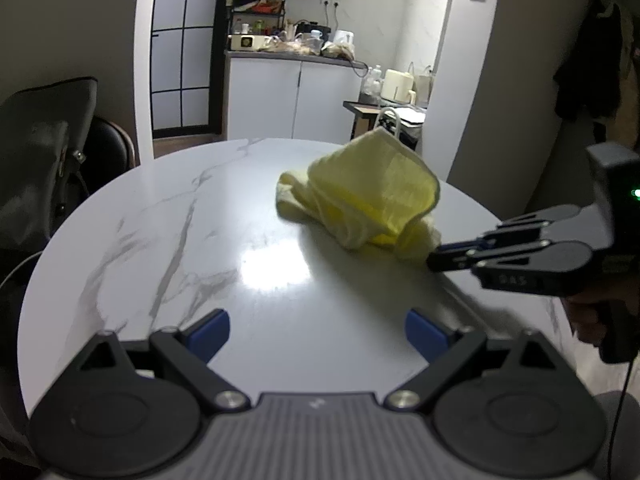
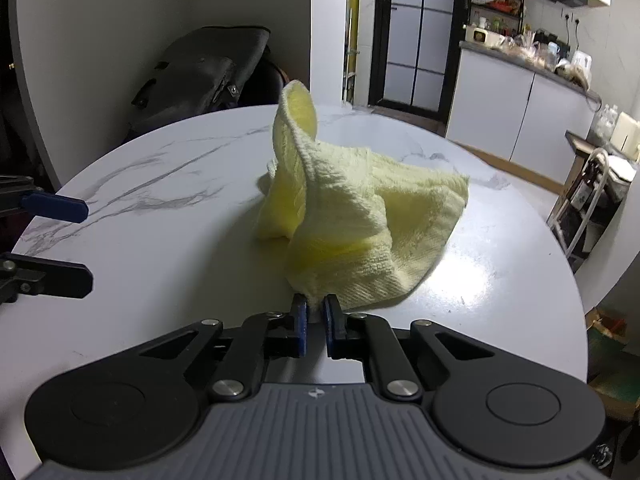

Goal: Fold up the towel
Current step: 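Close the right gripper on the yellow towel edge while the left gripper approaches, then close the left gripper on another towel edge while the right gripper holds its edge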

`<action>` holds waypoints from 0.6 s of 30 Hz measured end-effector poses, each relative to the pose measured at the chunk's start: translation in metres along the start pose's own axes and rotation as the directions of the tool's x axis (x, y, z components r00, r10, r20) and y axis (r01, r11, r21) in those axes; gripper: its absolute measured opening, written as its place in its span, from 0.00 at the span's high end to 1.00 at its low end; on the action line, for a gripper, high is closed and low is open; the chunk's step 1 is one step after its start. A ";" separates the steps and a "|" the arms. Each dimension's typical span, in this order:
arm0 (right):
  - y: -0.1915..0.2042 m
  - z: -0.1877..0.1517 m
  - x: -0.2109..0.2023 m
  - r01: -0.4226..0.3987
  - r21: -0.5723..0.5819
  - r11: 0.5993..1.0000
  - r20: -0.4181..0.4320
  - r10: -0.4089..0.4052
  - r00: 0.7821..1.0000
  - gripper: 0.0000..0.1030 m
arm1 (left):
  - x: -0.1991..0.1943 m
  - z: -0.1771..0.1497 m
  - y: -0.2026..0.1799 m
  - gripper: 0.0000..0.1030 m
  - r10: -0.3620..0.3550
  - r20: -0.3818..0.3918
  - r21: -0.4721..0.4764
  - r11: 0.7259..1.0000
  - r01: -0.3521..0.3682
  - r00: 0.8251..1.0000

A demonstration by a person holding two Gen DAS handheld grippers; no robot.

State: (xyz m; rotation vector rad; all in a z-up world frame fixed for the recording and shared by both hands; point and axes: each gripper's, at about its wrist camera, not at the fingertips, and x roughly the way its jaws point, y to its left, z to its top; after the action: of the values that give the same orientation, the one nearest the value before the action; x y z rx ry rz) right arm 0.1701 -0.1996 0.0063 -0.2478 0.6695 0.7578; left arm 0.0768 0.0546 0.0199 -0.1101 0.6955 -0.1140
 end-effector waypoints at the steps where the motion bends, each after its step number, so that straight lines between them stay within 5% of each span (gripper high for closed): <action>1: 0.000 0.000 -0.001 0.001 0.000 1.000 0.004 -0.001 1.000 0.91 | 0.001 -0.001 0.000 0.06 -0.002 0.000 -0.003 1.000 0.002 1.000; 18: 0.015 0.050 -0.080 -0.021 -0.104 0.994 0.158 0.037 0.987 0.91 | -0.006 0.002 -0.006 0.06 -0.026 0.035 -0.007 1.000 0.026 0.999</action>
State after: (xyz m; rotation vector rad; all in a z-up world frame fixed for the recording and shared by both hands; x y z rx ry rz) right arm 0.1402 -0.2120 0.0962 -0.2682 0.4844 0.8320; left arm 0.0731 0.0493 0.0260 -0.1274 0.6602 -0.1340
